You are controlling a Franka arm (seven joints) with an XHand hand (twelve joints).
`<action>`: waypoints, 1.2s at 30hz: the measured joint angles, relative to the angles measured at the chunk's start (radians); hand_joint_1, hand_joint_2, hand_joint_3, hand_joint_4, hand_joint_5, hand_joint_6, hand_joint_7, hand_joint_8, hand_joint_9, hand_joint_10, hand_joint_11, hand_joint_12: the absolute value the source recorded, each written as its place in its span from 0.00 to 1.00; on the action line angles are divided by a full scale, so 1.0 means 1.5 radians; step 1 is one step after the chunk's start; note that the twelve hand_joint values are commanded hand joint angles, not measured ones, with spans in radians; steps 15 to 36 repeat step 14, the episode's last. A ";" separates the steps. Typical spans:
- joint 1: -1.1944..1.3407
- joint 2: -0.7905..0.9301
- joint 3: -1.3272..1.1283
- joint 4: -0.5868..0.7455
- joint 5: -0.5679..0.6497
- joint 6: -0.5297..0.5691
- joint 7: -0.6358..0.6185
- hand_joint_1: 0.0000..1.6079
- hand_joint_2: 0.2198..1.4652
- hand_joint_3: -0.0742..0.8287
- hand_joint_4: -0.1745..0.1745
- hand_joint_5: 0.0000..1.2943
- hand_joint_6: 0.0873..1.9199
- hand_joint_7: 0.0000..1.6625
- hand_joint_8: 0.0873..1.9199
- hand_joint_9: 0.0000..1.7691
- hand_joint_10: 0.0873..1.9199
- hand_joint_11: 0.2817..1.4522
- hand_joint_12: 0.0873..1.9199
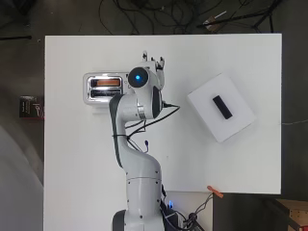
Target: Teleoperate dual arm-hand system to toast a bread
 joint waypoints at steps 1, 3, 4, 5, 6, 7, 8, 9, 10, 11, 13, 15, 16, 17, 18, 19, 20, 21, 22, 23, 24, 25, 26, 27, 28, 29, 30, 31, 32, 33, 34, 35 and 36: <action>0.001 -0.024 0.006 -0.003 -0.001 -0.008 0.011 0.00 0.55 0.08 0.47 0.30 0.00 0.58 0.00 0.54 0.80 0.48 0.00; 0.000 -0.056 0.014 -0.006 -0.016 -0.022 0.017 0.00 0.56 0.09 0.47 0.32 0.00 0.59 0.00 0.53 0.84 0.47 0.00; 0.000 -0.071 0.016 -0.012 -0.025 -0.025 0.014 0.00 0.58 0.09 0.47 0.32 0.00 0.55 0.00 0.52 0.80 0.46 0.00; 0.000 -0.086 0.018 -0.021 -0.031 -0.026 0.010 0.00 0.60 0.09 0.47 0.30 0.00 0.50 0.00 0.50 0.70 0.43 0.00; -0.001 -0.102 0.018 -0.033 -0.027 -0.023 0.001 0.00 0.60 0.09 0.47 0.29 0.00 0.42 0.00 0.49 0.53 0.39 0.00; -0.002 -0.114 0.017 -0.044 -0.014 -0.020 -0.009 0.00 0.61 0.09 0.48 0.27 0.00 0.34 0.00 0.46 0.32 0.33 0.00; -0.002 -0.128 0.015 -0.056 0.006 -0.016 -0.020 0.00 0.61 0.08 0.49 0.26 0.00 0.24 0.00 0.38 0.16 0.25 0.00; -0.003 -0.142 0.014 -0.066 0.027 -0.013 -0.029 0.00 0.61 0.08 0.50 0.24 0.00 0.18 0.00 0.28 0.06 0.18 0.00; -0.003 -0.152 0.014 -0.072 0.047 -0.013 -0.033 0.00 0.62 0.09 0.50 0.23 0.00 0.14 0.00 0.20 0.01 0.14 0.00; -0.004 -0.159 0.013 -0.076 0.062 -0.014 -0.036 0.00 0.63 0.09 0.48 0.20 0.00 0.12 0.00 0.16 0.00 0.12 0.00; -0.005 -0.166 0.009 -0.085 0.079 -0.015 -0.053 0.00 0.64 0.09 0.46 0.16 0.00 0.10 0.00 0.13 0.00 0.09 0.00; -0.005 -0.169 0.007 -0.088 0.087 -0.017 -0.066 0.00 0.64 0.09 0.45 0.15 0.00 0.09 0.00 0.12 0.00 0.09 0.00; -0.005 -0.169 0.007 -0.088 0.087 -0.017 -0.066 0.00 0.64 0.09 0.45 0.15 0.00 0.09 0.00 0.12 0.00 0.09 0.00; -0.005 -0.169 0.007 -0.088 0.087 -0.017 -0.066 0.00 0.64 0.09 0.45 0.15 0.00 0.09 0.00 0.12 0.00 0.09 0.00; -0.005 -0.169 0.007 -0.088 0.087 -0.017 -0.066 0.00 0.64 0.09 0.45 0.15 0.00 0.09 0.00 0.12 0.00 0.09 0.00; -0.005 -0.169 0.007 -0.088 0.087 -0.017 -0.066 0.00 0.64 0.09 0.45 0.15 0.00 0.09 0.00 0.12 0.00 0.09 0.00; -0.005 -0.169 0.007 -0.088 0.087 -0.017 -0.066 0.00 0.64 0.09 0.45 0.15 0.00 0.09 0.00 0.12 0.00 0.09 0.00; -0.005 -0.169 0.007 -0.088 0.087 -0.017 -0.066 0.00 0.64 0.09 0.45 0.15 0.00 0.09 0.00 0.12 0.00 0.09 0.00; -0.005 -0.169 0.007 -0.088 0.087 -0.017 -0.066 0.00 0.64 0.09 0.45 0.15 0.00 0.09 0.00 0.12 0.00 0.09 0.00; -0.005 -0.169 0.007 -0.088 0.087 -0.017 -0.066 0.00 0.64 0.09 0.45 0.15 0.00 0.09 0.00 0.12 0.00 0.09 0.00; -0.005 -0.169 0.007 -0.088 0.087 -0.017 -0.066 0.00 0.64 0.09 0.45 0.15 0.00 0.09 0.00 0.12 0.00 0.09 0.00; -0.005 -0.169 0.007 -0.088 0.087 -0.017 -0.066 0.00 0.64 0.09 0.45 0.15 0.00 0.09 0.00 0.12 0.00 0.09 0.00; -0.005 -0.169 0.007 -0.088 0.087 -0.017 -0.066 0.00 0.64 0.09 0.45 0.15 0.00 0.09 0.00 0.12 0.00 0.09 0.00; -0.005 -0.169 0.007 -0.088 0.087 -0.017 -0.066 0.00 0.64 0.09 0.45 0.15 0.00 0.09 0.00 0.12 0.00 0.09 0.00; -0.005 -0.169 0.007 -0.088 0.087 -0.017 -0.066 0.00 0.64 0.09 0.45 0.15 0.00 0.09 0.00 0.12 0.00 0.09 0.00; -0.005 -0.169 0.007 -0.088 0.087 -0.017 -0.066 0.00 0.64 0.09 0.45 0.15 0.00 0.09 0.00 0.12 0.00 0.09 0.00; -0.005 -0.169 0.007 -0.088 0.087 -0.017 -0.066 0.00 0.64 0.09 0.45 0.15 0.00 0.09 0.00 0.12 0.00 0.09 0.00; -0.005 -0.169 0.007 -0.088 0.087 -0.017 -0.066 0.00 0.64 0.09 0.45 0.15 0.00 0.09 0.00 0.12 0.00 0.09 0.00; -0.005 -0.169 0.007 -0.088 0.087 -0.017 -0.066 0.00 0.64 0.09 0.45 0.15 0.00 0.09 0.00 0.12 0.00 0.09 0.00; -0.005 -0.169 0.007 -0.088 0.087 -0.017 -0.066 0.00 0.64 0.09 0.45 0.15 0.00 0.09 0.00 0.12 0.00 0.09 0.00; -0.005 -0.169 0.007 -0.088 0.087 -0.017 -0.066 0.00 0.64 0.09 0.45 0.15 0.00 0.09 0.00 0.12 0.00 0.09 0.00; -0.005 -0.169 0.007 -0.088 0.087 -0.017 -0.066 0.00 0.64 0.09 0.45 0.15 0.00 0.09 0.00 0.12 0.00 0.09 0.00; -0.005 -0.169 0.007 -0.088 0.087 -0.017 -0.066 0.00 0.64 0.09 0.45 0.15 0.00 0.09 0.00 0.12 0.00 0.09 0.00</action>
